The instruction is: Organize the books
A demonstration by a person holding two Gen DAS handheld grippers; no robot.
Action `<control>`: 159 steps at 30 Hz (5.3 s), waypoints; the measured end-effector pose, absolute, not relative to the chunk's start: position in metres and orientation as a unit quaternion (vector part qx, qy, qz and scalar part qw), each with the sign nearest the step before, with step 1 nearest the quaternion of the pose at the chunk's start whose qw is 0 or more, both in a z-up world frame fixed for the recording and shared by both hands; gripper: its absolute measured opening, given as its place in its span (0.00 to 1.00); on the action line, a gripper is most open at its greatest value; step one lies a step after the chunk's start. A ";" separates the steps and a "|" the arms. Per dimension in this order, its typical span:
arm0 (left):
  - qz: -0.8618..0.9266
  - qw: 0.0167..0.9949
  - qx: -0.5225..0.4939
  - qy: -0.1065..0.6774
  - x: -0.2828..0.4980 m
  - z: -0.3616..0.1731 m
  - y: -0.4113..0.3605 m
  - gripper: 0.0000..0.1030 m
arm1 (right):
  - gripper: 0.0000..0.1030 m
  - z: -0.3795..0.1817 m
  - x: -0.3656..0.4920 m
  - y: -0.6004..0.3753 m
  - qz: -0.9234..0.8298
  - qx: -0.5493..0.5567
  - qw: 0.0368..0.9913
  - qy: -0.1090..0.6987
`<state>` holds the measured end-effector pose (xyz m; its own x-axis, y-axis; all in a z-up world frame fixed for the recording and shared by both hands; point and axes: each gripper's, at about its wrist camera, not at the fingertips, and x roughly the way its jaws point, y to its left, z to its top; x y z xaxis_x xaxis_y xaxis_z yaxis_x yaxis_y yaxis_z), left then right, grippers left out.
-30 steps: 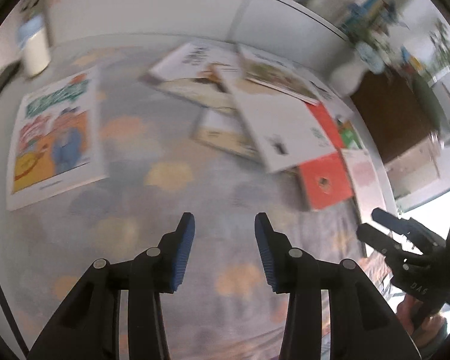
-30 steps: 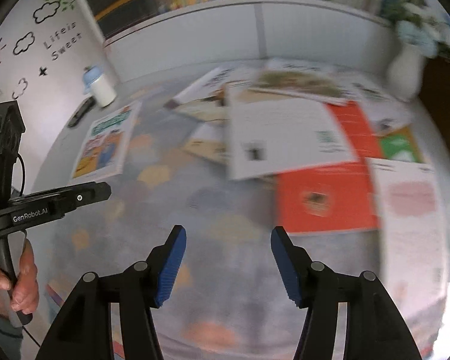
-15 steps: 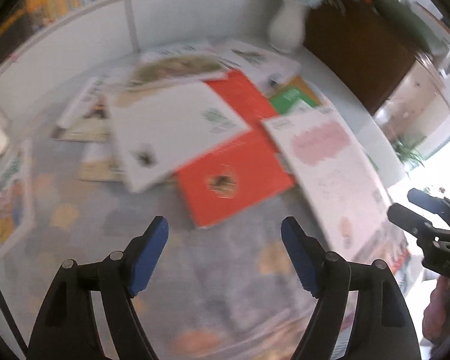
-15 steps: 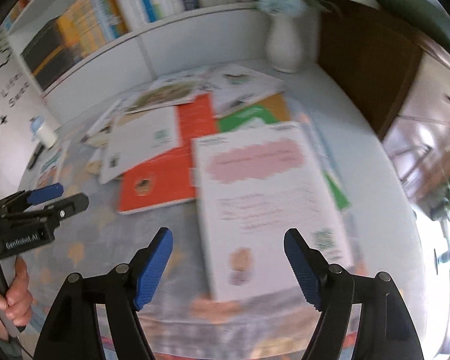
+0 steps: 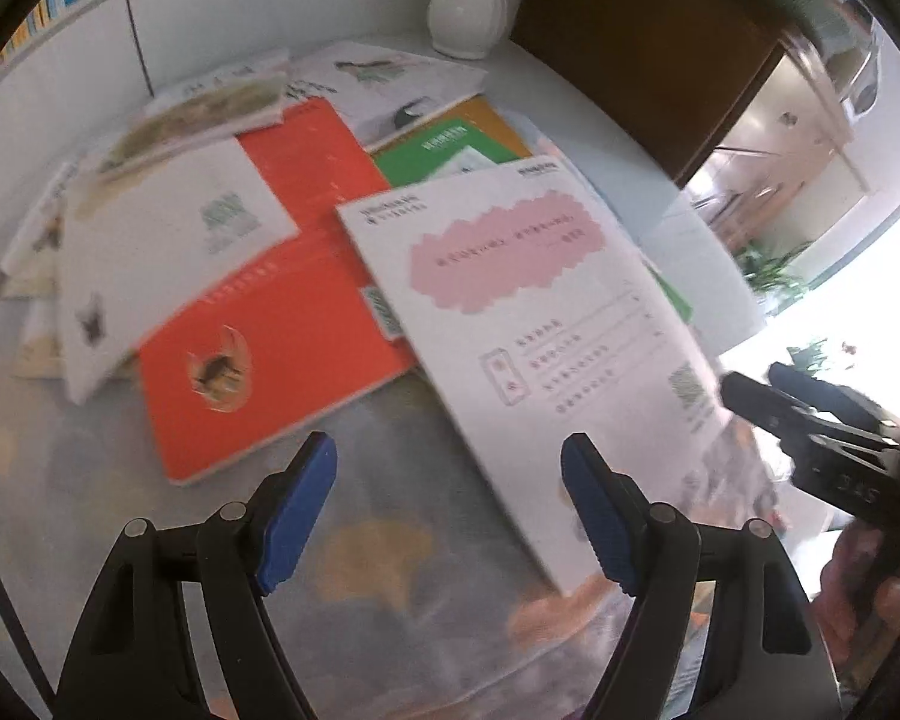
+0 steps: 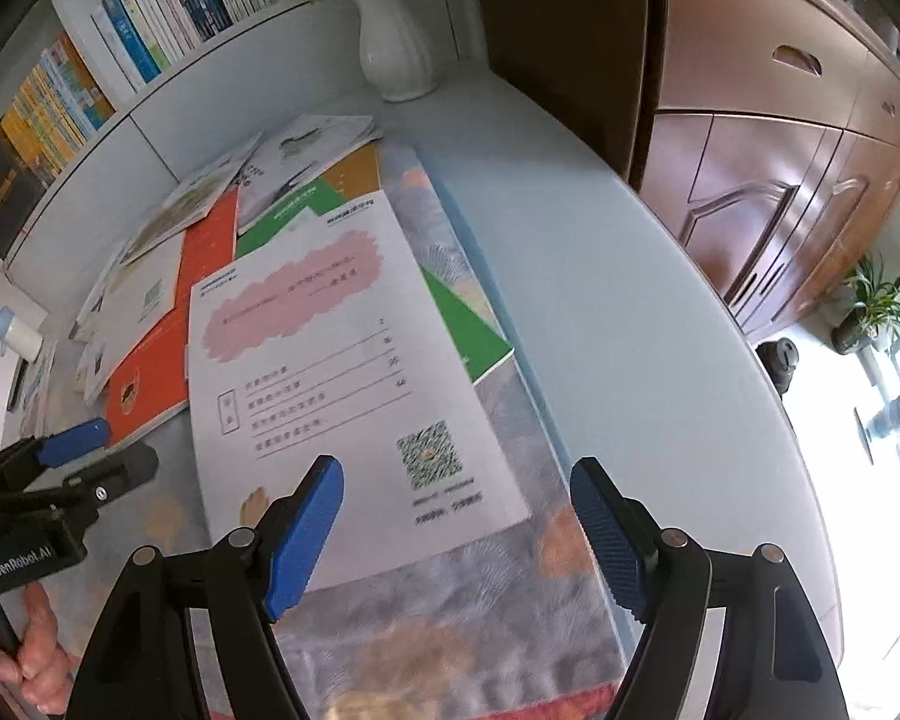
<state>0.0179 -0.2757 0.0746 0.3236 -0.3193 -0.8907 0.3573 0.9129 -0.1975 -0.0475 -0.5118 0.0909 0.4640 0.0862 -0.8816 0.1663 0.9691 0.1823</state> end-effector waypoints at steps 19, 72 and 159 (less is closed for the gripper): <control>-0.242 0.779 -0.023 0.578 0.010 0.043 -0.282 0.38 | 0.47 0.059 -0.038 -0.507 0.046 0.183 0.818 0.543; -0.081 0.838 -0.077 0.534 -0.005 0.107 -0.024 0.49 | 0.53 0.141 -0.006 -0.263 0.349 0.168 0.767 0.512; -0.348 0.770 -0.167 0.508 0.039 0.116 -0.005 0.15 | 0.25 0.154 -0.053 -0.226 0.185 0.077 0.869 0.453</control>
